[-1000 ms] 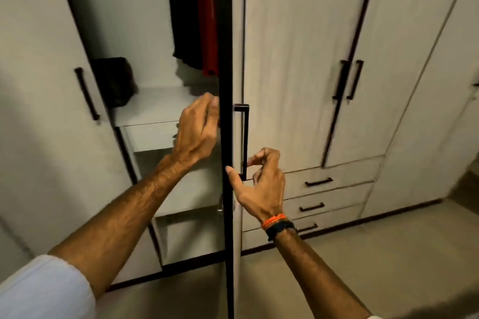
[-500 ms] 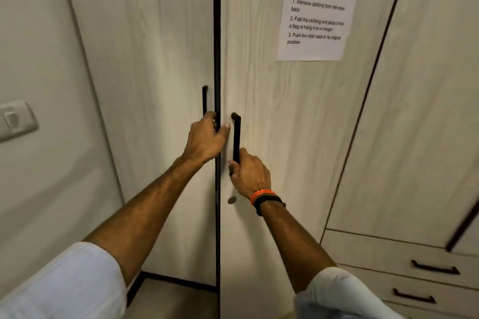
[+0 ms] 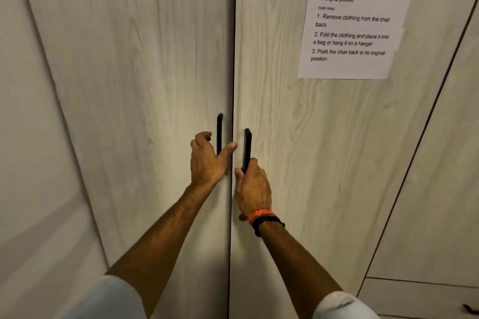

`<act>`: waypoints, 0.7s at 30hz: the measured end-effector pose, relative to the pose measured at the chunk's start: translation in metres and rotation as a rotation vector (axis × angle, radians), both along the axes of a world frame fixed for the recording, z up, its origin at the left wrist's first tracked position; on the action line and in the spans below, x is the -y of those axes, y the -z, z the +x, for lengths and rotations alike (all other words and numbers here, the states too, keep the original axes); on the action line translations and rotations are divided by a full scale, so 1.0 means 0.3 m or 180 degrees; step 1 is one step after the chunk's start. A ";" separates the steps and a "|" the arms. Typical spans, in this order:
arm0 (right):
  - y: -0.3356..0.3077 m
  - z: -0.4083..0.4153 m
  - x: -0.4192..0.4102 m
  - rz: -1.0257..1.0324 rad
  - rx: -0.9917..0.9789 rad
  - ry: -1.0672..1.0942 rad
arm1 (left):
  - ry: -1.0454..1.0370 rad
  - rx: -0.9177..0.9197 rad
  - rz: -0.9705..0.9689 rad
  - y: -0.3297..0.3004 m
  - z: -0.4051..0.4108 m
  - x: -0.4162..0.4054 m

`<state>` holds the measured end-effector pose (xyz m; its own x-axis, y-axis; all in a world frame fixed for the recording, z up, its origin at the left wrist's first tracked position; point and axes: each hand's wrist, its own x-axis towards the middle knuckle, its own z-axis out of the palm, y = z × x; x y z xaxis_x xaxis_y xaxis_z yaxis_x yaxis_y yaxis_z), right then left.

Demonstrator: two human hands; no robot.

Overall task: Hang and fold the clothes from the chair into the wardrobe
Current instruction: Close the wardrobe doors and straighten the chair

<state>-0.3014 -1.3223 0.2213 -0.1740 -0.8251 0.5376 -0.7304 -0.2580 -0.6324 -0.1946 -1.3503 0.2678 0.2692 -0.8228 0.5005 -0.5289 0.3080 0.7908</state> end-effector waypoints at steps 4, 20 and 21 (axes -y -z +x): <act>0.007 0.020 0.152 0.0027 -0.0080 0.0149 | 0.0172 -0.0072 0.0056 0.008 0.032 0.160; -0.009 0.050 0.322 -0.0939 0.0346 0.0721 | 0.0771 -0.0242 0.0113 0.080 0.059 0.326; -0.032 0.055 0.329 -0.1252 0.0408 0.0817 | 0.0771 -0.0224 0.0106 0.078 0.060 0.326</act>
<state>-0.2850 -1.4211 0.2310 -0.4305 -0.4853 0.7610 -0.7244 -0.3171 -0.6121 -0.1766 -1.4481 0.2444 0.0956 -0.8833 0.4589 -0.3861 0.3920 0.8350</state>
